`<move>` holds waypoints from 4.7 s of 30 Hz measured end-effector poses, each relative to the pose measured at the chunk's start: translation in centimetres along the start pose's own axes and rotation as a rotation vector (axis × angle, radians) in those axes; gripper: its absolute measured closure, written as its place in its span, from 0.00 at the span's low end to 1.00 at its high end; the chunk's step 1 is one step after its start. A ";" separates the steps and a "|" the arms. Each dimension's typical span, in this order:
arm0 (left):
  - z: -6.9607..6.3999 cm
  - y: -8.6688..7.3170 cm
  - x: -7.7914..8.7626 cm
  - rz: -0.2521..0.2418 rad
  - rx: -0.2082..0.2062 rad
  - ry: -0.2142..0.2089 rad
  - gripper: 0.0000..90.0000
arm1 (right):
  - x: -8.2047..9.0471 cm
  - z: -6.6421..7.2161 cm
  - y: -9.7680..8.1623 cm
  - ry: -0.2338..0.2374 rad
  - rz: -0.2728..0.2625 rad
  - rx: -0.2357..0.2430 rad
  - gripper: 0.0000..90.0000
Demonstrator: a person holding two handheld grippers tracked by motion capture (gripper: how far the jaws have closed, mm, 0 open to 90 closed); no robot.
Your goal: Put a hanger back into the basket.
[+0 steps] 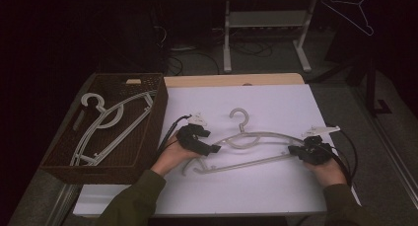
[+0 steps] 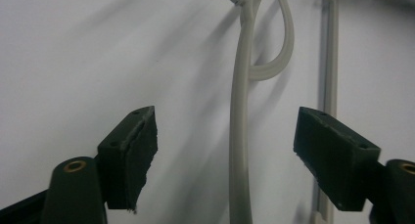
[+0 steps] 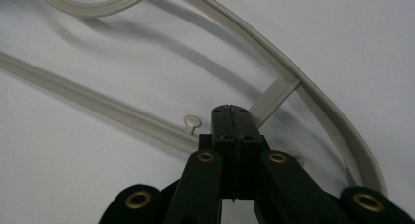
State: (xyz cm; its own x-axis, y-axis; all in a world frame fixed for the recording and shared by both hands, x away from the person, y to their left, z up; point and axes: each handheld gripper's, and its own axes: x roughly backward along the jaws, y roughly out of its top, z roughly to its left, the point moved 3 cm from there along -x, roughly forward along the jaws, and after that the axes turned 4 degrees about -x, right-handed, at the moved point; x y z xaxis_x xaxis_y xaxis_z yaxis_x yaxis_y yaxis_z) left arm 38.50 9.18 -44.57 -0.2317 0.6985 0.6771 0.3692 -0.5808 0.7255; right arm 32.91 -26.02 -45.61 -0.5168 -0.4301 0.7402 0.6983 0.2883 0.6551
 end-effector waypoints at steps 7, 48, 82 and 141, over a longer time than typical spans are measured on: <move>-0.2 0.6 -1.7 0.050 -0.047 -0.040 0.51 | 0.0 0.0 0.0 0.001 -0.001 0.002 1.00; -0.5 2.3 -2.3 0.093 -0.112 -0.072 0.91 | 1.5 0.3 0.5 0.028 -0.085 0.001 0.82; 1.0 5.8 9.1 0.026 -0.056 0.078 0.91 | 4.1 3.5 -0.4 0.037 -0.235 0.037 0.21; 11.2 -6.7 33.1 -0.049 0.231 0.549 0.91 | 3.4 3.5 -0.4 0.002 -0.245 0.034 0.07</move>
State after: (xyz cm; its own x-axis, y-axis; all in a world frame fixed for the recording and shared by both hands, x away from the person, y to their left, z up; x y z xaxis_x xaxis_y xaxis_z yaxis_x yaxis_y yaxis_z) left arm 38.46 40.82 -28.40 -0.6623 0.3678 0.6527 0.5179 -0.4048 0.7536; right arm 29.13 -24.56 -42.87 -0.6674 -0.4928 0.5583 0.5351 0.2041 0.8198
